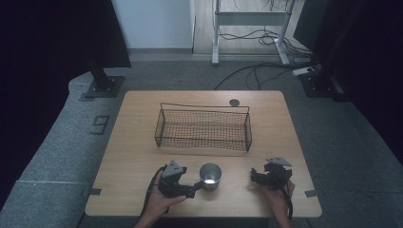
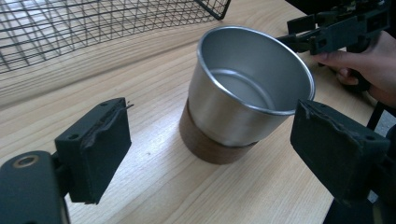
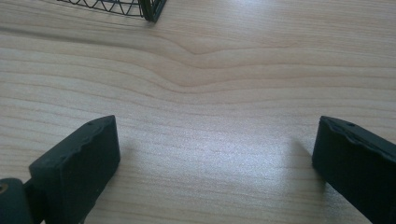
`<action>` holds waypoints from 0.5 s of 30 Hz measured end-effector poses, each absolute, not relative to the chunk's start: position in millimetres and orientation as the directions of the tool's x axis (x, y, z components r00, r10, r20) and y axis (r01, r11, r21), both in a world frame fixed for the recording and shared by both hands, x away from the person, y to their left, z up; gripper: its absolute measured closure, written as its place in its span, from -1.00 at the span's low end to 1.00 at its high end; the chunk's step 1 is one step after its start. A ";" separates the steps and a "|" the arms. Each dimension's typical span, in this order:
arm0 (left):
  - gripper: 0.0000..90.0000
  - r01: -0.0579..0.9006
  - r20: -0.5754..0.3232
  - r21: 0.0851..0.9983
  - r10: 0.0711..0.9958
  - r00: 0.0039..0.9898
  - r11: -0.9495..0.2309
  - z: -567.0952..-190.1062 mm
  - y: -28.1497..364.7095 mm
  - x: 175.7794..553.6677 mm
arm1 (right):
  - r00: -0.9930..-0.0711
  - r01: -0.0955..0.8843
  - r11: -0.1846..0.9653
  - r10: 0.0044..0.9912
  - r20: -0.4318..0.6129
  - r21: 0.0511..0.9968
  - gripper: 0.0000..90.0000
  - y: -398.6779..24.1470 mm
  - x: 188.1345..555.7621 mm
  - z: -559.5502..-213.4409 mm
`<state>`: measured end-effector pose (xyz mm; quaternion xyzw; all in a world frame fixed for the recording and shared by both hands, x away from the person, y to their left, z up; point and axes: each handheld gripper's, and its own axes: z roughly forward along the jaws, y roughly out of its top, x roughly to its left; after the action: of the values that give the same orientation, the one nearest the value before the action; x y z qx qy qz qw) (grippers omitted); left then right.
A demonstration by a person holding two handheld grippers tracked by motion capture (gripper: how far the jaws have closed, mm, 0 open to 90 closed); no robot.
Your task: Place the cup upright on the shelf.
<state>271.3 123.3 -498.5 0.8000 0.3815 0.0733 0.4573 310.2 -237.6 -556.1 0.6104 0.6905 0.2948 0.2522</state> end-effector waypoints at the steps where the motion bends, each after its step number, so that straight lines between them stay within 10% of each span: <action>1: -0.73 0.543 -0.231 0.787 0.676 0.700 -0.293 -498.5 121.9 271.2 | -0.128 0.694 0.081 0.992 0.012 0.715 -0.98 -237.6 310.2 -556.1; 15: -0.80 0.529 -0.202 0.780 0.667 0.717 -0.333 -503.5 96.1 272.0 | -0.128 0.693 0.080 0.992 0.012 0.716 -0.98 -237.7 310.2 -556.2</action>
<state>272.0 96.1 -503.5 0.8127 0.3680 0.0775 0.4451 310.2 -237.7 -556.2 0.6102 0.6903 0.2956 0.2523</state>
